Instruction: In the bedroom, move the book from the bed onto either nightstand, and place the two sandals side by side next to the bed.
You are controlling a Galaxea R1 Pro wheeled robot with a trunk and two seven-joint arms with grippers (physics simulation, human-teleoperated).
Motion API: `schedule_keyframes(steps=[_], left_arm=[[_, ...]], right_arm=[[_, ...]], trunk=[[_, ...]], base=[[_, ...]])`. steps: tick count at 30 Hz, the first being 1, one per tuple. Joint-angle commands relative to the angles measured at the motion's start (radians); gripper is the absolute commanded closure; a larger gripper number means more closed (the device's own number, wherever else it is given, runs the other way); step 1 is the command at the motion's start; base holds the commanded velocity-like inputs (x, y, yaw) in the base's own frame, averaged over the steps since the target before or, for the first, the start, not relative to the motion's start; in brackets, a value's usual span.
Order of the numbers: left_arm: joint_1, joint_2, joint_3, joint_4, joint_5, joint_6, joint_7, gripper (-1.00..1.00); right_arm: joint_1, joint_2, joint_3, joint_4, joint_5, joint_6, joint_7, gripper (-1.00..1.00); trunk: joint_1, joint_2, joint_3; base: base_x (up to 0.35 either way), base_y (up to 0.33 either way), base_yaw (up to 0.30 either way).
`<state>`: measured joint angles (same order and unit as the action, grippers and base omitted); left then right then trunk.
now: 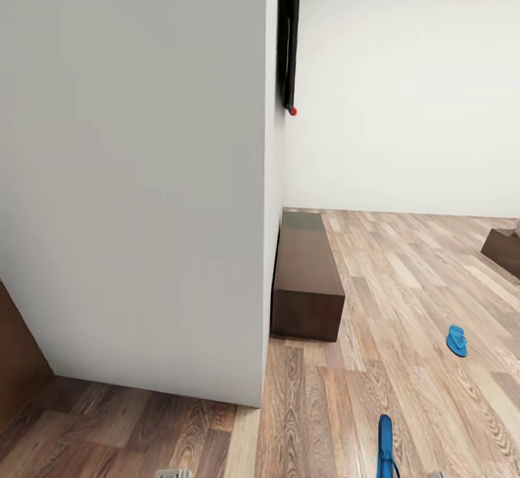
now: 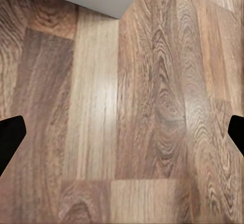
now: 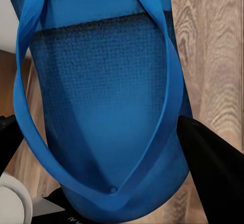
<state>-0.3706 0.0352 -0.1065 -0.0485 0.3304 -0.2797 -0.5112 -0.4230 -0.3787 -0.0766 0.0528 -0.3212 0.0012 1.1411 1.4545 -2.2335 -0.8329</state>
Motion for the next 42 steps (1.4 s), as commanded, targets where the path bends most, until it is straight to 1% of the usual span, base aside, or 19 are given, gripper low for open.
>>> schedule_keyframes(steps=[1, 42], left_arm=[[-0.001, 0.0, -0.009, 0.001, 0.009, -0.004, -0.003, -1.0], [-0.001, 0.0, -0.01, 0.001, 0.009, -0.004, -0.003, -1.0]], right_arm=[[-0.002, 0.0, -0.008, 0.004, 0.004, 0.0, 0.003, 1.0], [-0.002, 0.0, -0.008, 0.004, 0.004, 0.0, 0.003, 1.0]], trunk=[[0.0, 0.0, -0.001], [0.0, 0.0, -0.001]], base=[[0.0, 0.0, -0.226], [0.0, 0.0, -0.204]])
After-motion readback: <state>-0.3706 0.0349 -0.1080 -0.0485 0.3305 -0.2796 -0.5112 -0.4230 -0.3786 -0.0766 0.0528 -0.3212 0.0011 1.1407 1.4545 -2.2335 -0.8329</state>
